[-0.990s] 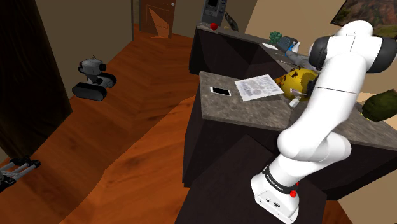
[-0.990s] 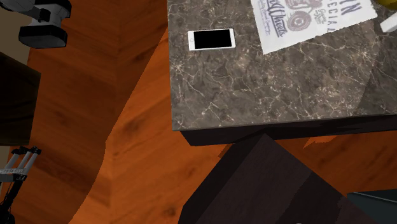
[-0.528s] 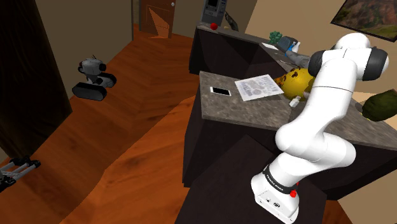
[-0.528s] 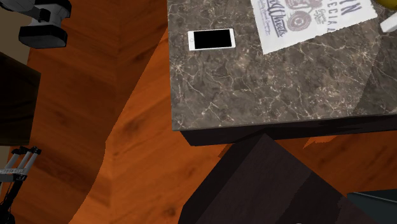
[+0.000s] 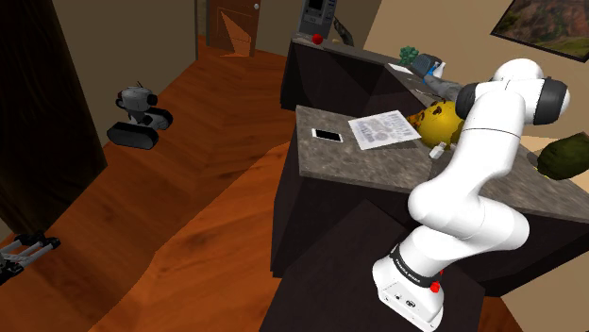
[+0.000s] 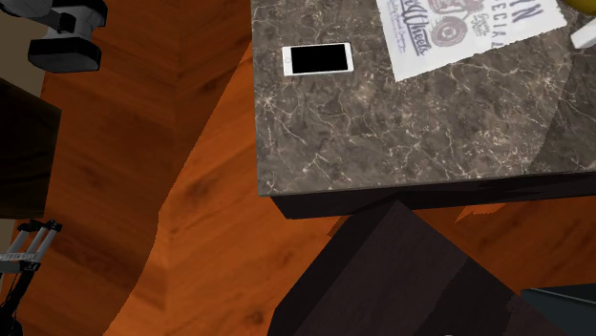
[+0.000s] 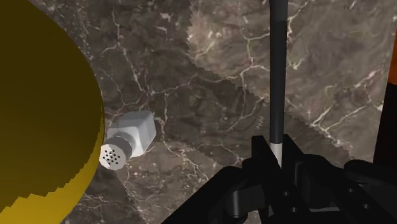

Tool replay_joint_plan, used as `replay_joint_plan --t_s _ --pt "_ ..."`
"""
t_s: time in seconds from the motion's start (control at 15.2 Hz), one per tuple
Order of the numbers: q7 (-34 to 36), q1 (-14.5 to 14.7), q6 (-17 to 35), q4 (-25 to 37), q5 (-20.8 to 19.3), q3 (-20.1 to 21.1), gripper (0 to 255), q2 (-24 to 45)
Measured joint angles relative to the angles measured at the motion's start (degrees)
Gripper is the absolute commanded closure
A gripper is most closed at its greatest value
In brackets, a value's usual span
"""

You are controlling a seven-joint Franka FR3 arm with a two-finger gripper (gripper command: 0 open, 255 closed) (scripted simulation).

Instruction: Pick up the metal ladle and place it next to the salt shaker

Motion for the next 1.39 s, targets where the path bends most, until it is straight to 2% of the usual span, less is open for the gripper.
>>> replay_joint_plan --t_s 1.39 --pt "-4.18 -1.22 10.80 -5.46 5.24 3.96 255 6.62"
